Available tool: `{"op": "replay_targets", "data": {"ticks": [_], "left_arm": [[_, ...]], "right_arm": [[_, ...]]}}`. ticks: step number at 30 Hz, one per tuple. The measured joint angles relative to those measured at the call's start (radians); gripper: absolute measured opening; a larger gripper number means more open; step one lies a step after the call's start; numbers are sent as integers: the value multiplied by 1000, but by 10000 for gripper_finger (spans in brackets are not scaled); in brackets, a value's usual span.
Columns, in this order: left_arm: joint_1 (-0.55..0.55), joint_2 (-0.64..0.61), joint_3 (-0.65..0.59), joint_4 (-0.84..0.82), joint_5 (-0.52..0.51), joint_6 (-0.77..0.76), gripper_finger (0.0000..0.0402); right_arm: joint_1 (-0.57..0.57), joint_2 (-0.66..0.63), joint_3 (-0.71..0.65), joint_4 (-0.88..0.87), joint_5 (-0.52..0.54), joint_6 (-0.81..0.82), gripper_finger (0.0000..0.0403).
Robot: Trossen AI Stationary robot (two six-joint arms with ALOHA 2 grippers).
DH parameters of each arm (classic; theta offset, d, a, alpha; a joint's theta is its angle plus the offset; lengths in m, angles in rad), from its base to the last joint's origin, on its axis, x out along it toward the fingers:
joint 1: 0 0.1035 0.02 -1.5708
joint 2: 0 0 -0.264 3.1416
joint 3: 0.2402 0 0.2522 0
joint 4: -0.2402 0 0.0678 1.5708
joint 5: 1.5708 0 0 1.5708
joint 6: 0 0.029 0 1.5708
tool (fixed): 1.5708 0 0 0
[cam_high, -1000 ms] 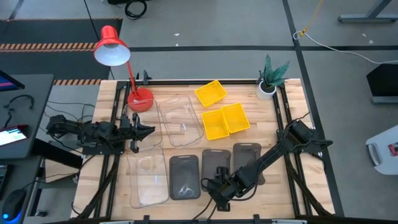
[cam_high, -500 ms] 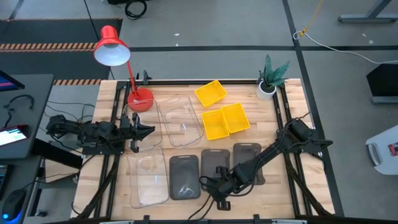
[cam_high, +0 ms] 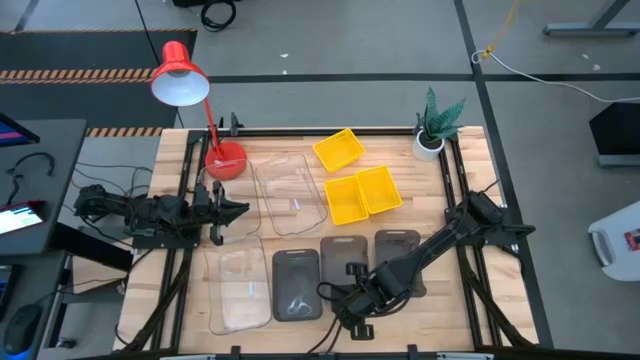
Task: Stack baskets by color
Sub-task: Stack the middle black bin on the right black bin
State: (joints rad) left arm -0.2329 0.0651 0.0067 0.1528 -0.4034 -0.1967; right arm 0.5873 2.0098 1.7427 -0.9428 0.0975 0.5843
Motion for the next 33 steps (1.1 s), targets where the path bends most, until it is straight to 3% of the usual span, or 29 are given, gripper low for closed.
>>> {"op": "replay_targets", "data": {"ticks": [7, 14, 33], "left_arm": [[0, 0, 0, 0, 0, 0, 33], [0, 0, 0, 0, 0, -1, 30], [0, 0, 0, 0, 0, 0, 30]], "right_arm": [[19, 0, 120, -185, 98, 24, 4], [53, -1, 136, -323, 139, 78, 4], [244, -65, 122, -454, 286, 338, 4]]}}
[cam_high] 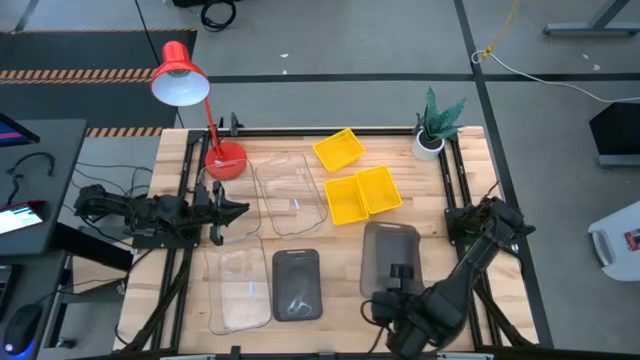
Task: Stack baskets by color
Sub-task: Stack the middle black bin on the right black bin
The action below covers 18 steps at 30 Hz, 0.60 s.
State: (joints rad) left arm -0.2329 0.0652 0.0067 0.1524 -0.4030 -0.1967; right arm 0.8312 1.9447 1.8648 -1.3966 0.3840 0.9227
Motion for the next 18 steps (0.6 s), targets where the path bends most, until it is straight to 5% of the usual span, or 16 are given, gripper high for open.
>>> {"op": "replay_targets", "data": {"ticks": [18], "left_arm": [[0, 0, 0, 0, 0, -1, 32]], "right_arm": [[84, -2, -58, -44, 33, 107, 4]]}}
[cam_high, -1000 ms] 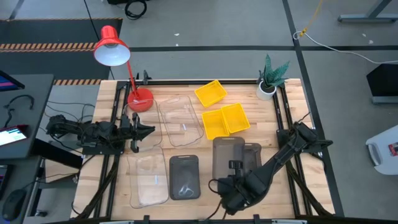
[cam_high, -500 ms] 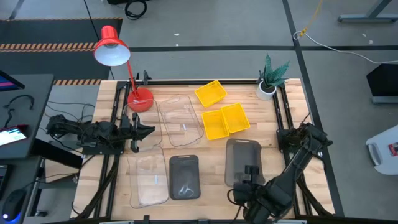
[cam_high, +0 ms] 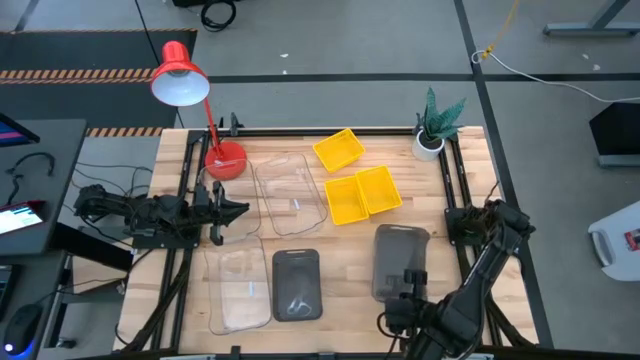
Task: Stack baskets by color
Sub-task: Stack the middle black bin on the right black bin
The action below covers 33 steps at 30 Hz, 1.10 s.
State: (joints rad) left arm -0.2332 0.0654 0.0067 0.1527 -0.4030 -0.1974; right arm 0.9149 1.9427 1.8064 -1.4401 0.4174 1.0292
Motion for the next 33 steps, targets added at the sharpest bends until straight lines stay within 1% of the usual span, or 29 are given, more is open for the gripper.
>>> {"op": "replay_targets", "data": {"ticks": [8, 12, 17, 22, 27, 33], "left_arm": [[0, 0, 0, 0, 0, 0, 32], [0, 0, 0, 0, 0, 0, 28], [0, 0, 0, 0, 0, 0, 34], [0, 0, 0, 0, 0, 1, 33], [0, 0, 0, 0, 0, 0, 26], [0, 0, 0, 0, 0, 0, 31]], "right_arm": [[-1, -50, -127, 17, -58, 30, 4], [1, -105, -224, 108, -64, 22, 4], [-1, -159, -365, 233, -83, -11, 4], [-14, -185, -461, 362, -136, -38, 4], [-16, -193, -486, 449, -151, -31, 9], [-31, -193, -486, 574, -155, 46, 40]]}}
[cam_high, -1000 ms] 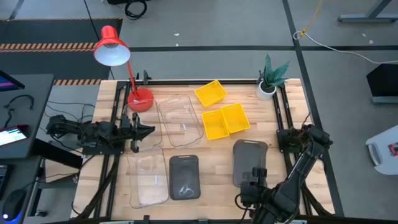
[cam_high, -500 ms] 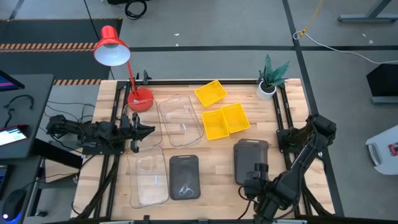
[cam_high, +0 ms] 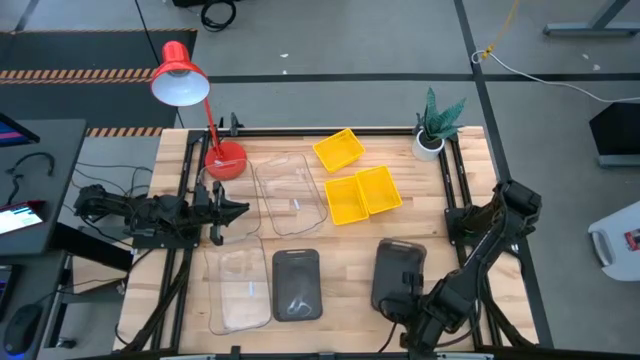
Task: Stack baskets by color
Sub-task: Stack the middle black bin on the right black bin, then stack the left black bin on the black bin
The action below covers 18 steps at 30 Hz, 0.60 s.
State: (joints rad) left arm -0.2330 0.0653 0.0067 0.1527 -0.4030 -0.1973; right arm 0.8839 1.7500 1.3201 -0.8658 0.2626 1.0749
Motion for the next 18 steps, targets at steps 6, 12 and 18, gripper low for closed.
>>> {"op": "replay_targets", "data": {"ticks": [6, 12, 18], "left_arm": [[0, 0, 0, 0, 0, 1, 35], [0, 0, 0, 0, 0, 0, 28], [0, 0, 0, 0, 0, 0, 26]], "right_arm": [[-27, 0, 0, 99, -14, 7, 73], [-77, 0, 4, 93, -151, 29, 102], [-114, 0, 68, 62, -201, -60, 111]]}}
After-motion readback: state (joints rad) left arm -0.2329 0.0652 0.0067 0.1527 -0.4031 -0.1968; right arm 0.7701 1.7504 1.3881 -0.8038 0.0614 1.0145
